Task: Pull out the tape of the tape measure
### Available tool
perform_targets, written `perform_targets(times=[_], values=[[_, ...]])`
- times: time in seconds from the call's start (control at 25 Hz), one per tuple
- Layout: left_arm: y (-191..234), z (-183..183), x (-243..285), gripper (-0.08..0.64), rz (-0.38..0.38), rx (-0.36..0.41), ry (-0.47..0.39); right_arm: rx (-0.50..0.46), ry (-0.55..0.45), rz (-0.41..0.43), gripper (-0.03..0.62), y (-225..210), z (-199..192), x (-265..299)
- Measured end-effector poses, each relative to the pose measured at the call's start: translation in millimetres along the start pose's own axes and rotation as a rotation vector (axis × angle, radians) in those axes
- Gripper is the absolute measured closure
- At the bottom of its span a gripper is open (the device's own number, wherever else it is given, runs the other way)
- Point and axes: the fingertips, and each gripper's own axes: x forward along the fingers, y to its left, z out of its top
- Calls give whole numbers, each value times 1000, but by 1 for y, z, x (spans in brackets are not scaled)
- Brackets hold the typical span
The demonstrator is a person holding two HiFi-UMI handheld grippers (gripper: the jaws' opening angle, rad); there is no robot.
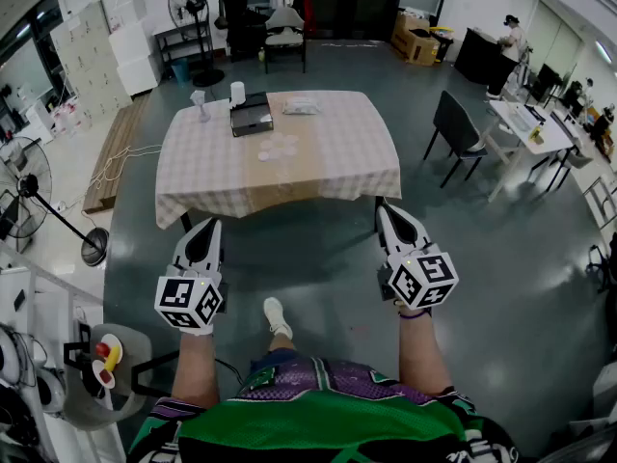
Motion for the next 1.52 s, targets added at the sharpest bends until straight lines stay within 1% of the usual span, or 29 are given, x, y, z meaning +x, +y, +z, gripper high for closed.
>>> perform_targets(times=[0.36,0.8,1.04,1.24,1.52], values=[[-21,-1,-27,538,-4,-11,-8,-7,3,-7,589,10,-2,-31],[-34,8,-33,538,-6,-6,-23,-8,-12,-8,589,11,7,-38],[-39,10,-35,538,1,-3,-29,-18,-18,-27,589,8,7,-40],[-43,11,-36,538,-3,-2,-28,-50,-9,8,588,15,6,-40],[-52,7,-40,538,-9,3,-20,-12,-5,37,588,20,0,-49]])
